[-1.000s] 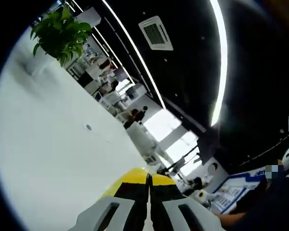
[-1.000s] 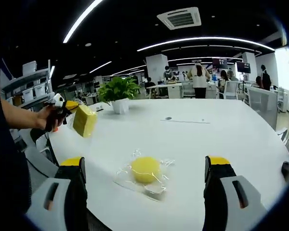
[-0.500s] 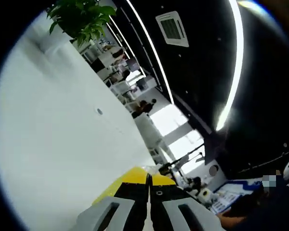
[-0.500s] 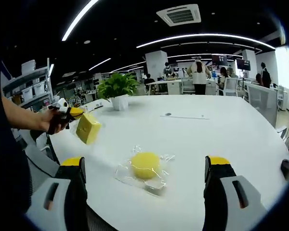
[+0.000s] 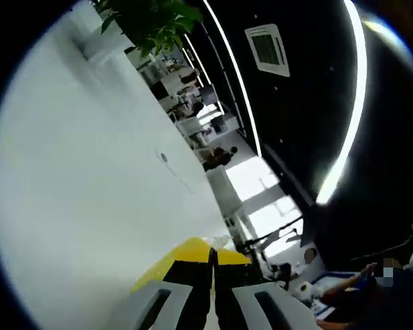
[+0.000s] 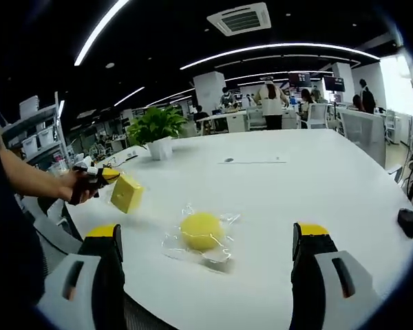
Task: Compare the silicone blocks by pressing each to a similar depth, holding the contact briefly, and releasing to observe deformation and rebound differences across the visible hardness samples.
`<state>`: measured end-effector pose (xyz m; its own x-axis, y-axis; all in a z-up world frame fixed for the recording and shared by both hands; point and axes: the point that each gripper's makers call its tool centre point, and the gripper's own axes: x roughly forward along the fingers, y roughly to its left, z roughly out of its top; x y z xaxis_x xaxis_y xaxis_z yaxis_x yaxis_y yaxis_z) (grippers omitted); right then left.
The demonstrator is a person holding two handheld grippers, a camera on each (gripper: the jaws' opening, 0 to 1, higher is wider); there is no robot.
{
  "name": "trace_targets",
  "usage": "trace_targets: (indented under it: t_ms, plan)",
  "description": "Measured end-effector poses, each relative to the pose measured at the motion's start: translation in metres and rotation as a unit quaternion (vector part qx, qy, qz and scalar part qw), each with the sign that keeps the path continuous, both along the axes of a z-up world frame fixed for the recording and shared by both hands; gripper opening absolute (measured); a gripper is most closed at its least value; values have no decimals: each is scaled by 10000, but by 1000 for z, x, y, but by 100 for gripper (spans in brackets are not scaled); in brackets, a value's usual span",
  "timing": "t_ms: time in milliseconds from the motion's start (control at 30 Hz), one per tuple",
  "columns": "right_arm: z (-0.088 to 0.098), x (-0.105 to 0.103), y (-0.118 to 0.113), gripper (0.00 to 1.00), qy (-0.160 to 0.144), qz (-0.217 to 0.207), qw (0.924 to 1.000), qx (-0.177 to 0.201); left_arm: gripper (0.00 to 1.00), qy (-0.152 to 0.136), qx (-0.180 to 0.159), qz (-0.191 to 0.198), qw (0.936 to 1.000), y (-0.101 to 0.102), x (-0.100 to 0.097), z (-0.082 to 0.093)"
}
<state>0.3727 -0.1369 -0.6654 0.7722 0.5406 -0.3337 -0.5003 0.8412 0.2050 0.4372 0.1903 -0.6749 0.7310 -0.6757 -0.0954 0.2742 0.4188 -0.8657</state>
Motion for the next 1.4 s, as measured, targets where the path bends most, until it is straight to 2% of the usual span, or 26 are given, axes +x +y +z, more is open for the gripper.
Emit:
trace_targets:
  t_ms: [67,133,167,200,267,300,333,400,467,700,733,767,833,933,967,1067,1200,1267,1400]
  plan:
    - [-3,0,-2,96,129,-75,9998,88,0,-20,163,6,9999,2,2,-5]
    - [-2,1,-2,96,131,-109,9997,163,0,-19,280,-44,9996,3,4,-9]
    - [-2,1,-2,96,106,-116,9998,154,0,-165,662,-90,9976,5,6,-16]
    - [-2,1,-3,96,100,-114,9998,150,0,-277,882,-179,9956,4,6,-18]
    - [-8,0,-3,96,101,-65,9999,3,0,-415,1409,-277,9888,4,7,-27]
    - [-11,-1,-4,96,101,-40,9999,-98,0,-554,1830,-377,9808,4,8,-33]
    - [-13,-1,-4,96,113,-35,9998,-130,0,-627,2115,-458,9743,3,8,-38]
    - [-14,0,-3,96,187,-33,9998,-44,0,-640,2199,-684,9710,-3,6,-44]
    - [-13,1,-4,96,191,-29,9998,-35,0,-666,2233,-680,9701,-4,9,-45]
    - [-11,4,-3,96,164,-18,9999,39,0,-417,2342,-592,9695,-1,12,-63]
    - [-11,3,-3,96,165,-19,9999,47,0,-368,2452,-613,9668,0,10,-68]
    - [-12,3,-5,96,175,-49,9998,106,0,-278,2537,-596,9650,3,10,-73]
    - [-13,2,-9,96,319,-223,9983,431,0,-274,2496,-625,9659,3,8,-76]
    - [-18,-1,-12,96,331,-176,9991,211,0,-202,2565,-684,9639,8,9,-84]
    - [-21,-4,-10,96,316,-46,9995,-18,0,-173,2567,-682,9639,9,10,-85]
    - [-19,-5,-7,96,325,5,9995,46,0,-17,2582,-611,9642,13,11,-92]
    - [-20,-1,-10,96,310,-39,9995,34,0,35,2647,-518,9629,17,13,-100]
    - [-19,2,-9,96,323,-37,9995,42,0,91,2596,-367,9650,20,17,-101]
    - [-16,5,-6,96,293,-15,9995,79,0,175,2738,-150,9615,28,22,-105]
